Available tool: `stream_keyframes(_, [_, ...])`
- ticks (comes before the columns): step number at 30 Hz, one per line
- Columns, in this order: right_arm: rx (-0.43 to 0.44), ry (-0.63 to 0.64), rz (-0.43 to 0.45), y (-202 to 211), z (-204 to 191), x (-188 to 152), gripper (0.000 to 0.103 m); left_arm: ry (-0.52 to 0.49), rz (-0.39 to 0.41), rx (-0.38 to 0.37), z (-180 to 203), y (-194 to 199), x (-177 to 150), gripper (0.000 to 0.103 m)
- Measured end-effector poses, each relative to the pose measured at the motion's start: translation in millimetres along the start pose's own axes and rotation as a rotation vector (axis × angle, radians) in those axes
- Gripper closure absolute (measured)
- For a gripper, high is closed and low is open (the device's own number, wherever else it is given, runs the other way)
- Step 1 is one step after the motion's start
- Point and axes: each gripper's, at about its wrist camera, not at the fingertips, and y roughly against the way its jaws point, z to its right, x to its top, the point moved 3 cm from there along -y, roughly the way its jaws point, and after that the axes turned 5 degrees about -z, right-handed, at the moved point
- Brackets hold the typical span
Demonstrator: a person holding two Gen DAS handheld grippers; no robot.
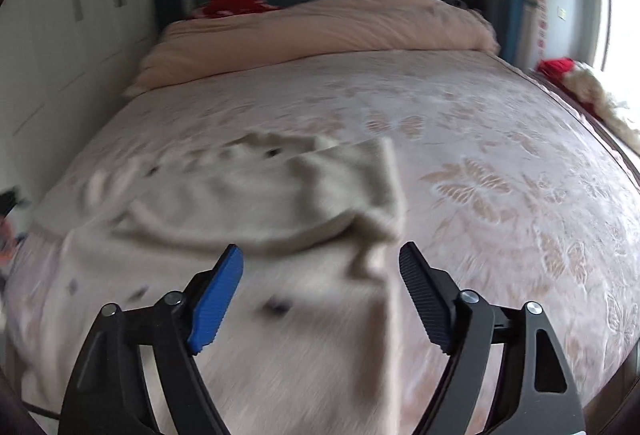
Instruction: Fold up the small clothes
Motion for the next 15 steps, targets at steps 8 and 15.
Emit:
stream_keyframes(8, [0.091,0.071,-0.1,26,-51,-54,0.022,-0.102,0.016,-0.007,29,-6,2,0.095])
stream_keyframes(15, [0.158,0.02,-0.116,25,-55,-68,0.022,-0.522,0.129,-0.169,161,91,-82,0.096])
